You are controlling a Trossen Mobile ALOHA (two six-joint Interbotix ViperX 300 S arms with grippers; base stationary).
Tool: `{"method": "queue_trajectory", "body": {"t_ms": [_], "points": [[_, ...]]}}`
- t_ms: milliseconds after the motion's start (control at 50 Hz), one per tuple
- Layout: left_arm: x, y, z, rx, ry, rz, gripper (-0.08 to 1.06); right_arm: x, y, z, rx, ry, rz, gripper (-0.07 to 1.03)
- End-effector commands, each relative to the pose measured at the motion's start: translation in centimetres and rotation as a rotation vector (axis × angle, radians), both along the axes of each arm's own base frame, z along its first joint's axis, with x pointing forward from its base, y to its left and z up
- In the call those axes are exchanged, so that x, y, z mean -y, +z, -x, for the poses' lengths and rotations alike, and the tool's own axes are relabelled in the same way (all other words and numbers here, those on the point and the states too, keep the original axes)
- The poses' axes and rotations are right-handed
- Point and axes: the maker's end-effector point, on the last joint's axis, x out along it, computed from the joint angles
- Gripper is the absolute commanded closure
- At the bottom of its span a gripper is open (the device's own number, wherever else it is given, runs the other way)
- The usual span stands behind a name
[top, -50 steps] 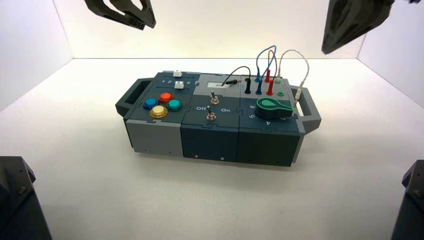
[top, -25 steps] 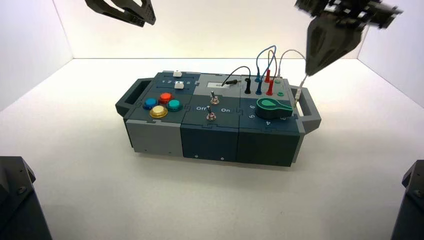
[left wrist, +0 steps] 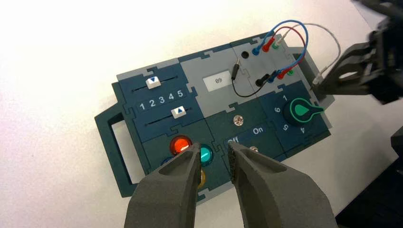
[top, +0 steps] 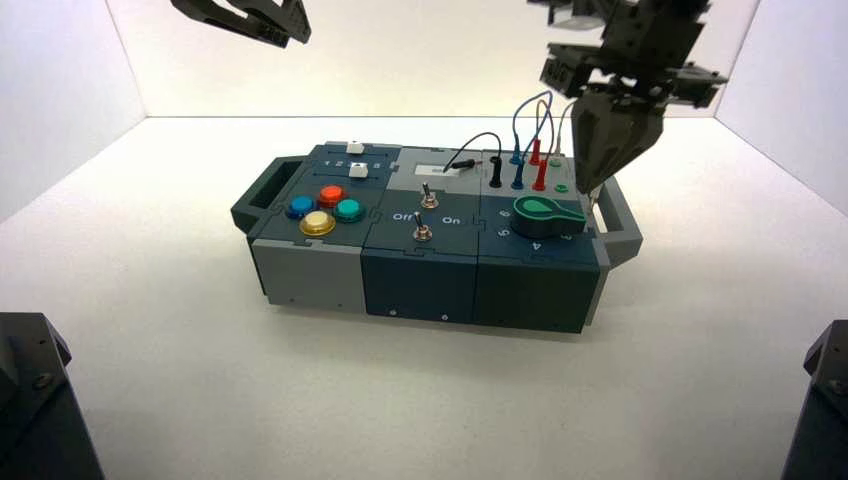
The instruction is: Turn the knob to position 5.
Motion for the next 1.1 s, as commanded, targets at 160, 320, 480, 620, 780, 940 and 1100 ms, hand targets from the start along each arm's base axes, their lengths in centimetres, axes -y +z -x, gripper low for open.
{"method": "queue_trajectory", "body": {"t_ms": [160,320,480,620,780,940,1100], "points": [[0.3,1.8,-0.8,0.047,0.008,0.028,0.64,-0.6,0.2,-0.5,-0.001,0.011,-0.004,0.99],[0.3,1.7,-0.8,0.044,0.006,0.027,0.64,-1.1,0.2,0.6,-0.032,0.045,0.002,0.99],[0.3,1.8,-0.8,0.045,0.008,0.028,0.64,-2.0,0.2,1.4,-0.055,0.066,-0.003,0.99],[0.3,1.9,-0.8,0.048,0.008,0.029,0.64,-2.0,0.0,1.9,-0.075,0.071,0.0,0.99],[0.3,2.0,-0.8,0.052,0.008,0.032,0.64,-2.0,0.0,2.3,-0.09,0.076,0.004,0.99],[0.3,2.0,-0.8,0.052,0.006,0.032,0.64,-2.0,-0.3,2.8,-0.106,0.084,0.009,0.99],[0.3,2.1,-0.9,0.056,0.006,0.031,0.64,-2.7,-0.6,3.4,-0.132,0.109,0.005,0.99]]}}
